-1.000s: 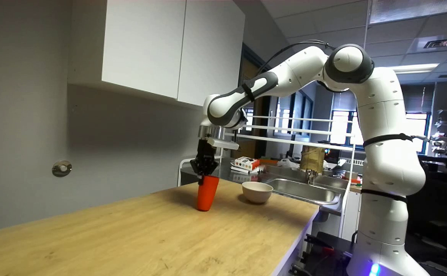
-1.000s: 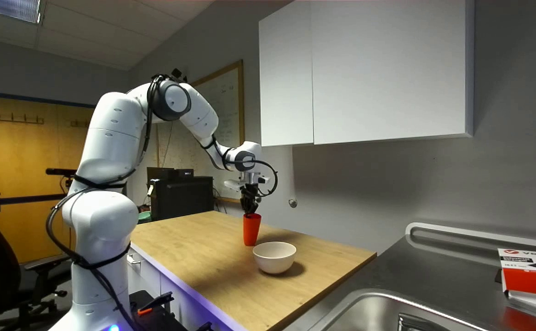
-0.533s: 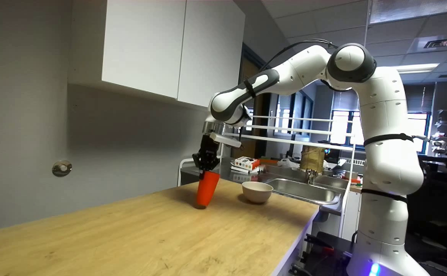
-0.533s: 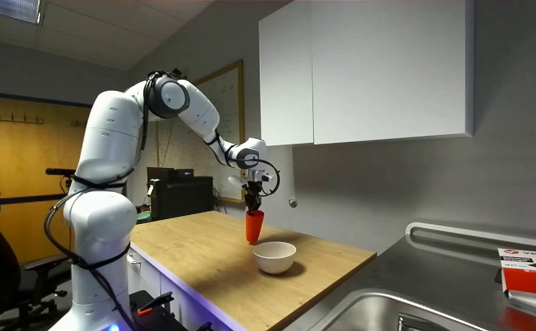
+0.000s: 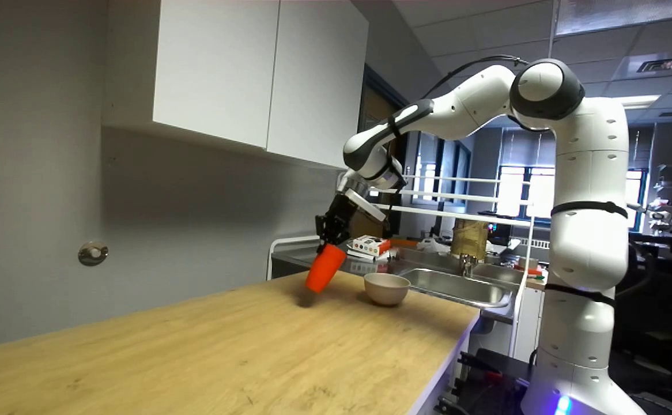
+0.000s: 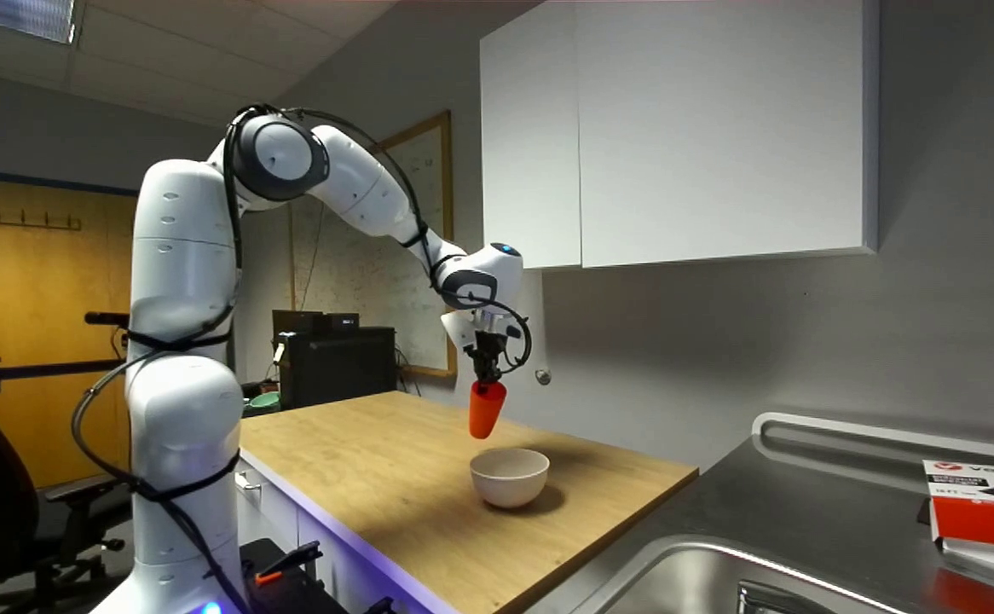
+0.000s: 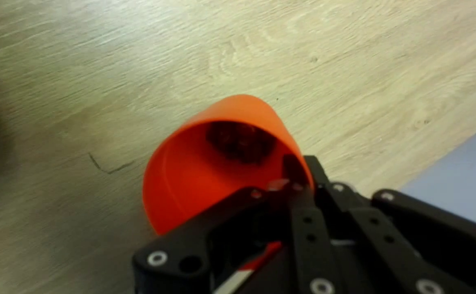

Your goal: Pour the contents inside the orange cup into the white bowl

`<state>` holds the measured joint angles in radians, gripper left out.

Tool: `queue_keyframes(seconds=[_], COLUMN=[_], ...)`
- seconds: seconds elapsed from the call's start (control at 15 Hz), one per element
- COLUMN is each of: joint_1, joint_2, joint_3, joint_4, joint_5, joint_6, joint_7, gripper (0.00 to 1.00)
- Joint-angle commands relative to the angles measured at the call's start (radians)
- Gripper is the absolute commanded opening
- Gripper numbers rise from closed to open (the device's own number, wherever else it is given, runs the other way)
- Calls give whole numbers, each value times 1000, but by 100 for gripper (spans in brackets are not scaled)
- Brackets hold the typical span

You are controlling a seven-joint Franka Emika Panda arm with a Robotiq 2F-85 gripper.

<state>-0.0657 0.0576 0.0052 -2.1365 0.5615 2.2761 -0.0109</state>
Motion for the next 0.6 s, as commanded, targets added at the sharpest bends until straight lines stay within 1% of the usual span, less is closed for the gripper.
queue_keyframes(seconds=[0.0,0.2,0.33,0.53], joint_1=[-36,-58,-70,-88], joint_2=[-71,-88,-94,-86], joint_3=[-47,-88,-110,-142], joint_4=[-82,-111,-122,-116], joint_5=[146,248,297,370], joint_6=[-4,-27,-47,-106], joint_7=[-158,-287,-356,-458], gripper=[2,2,2,2])
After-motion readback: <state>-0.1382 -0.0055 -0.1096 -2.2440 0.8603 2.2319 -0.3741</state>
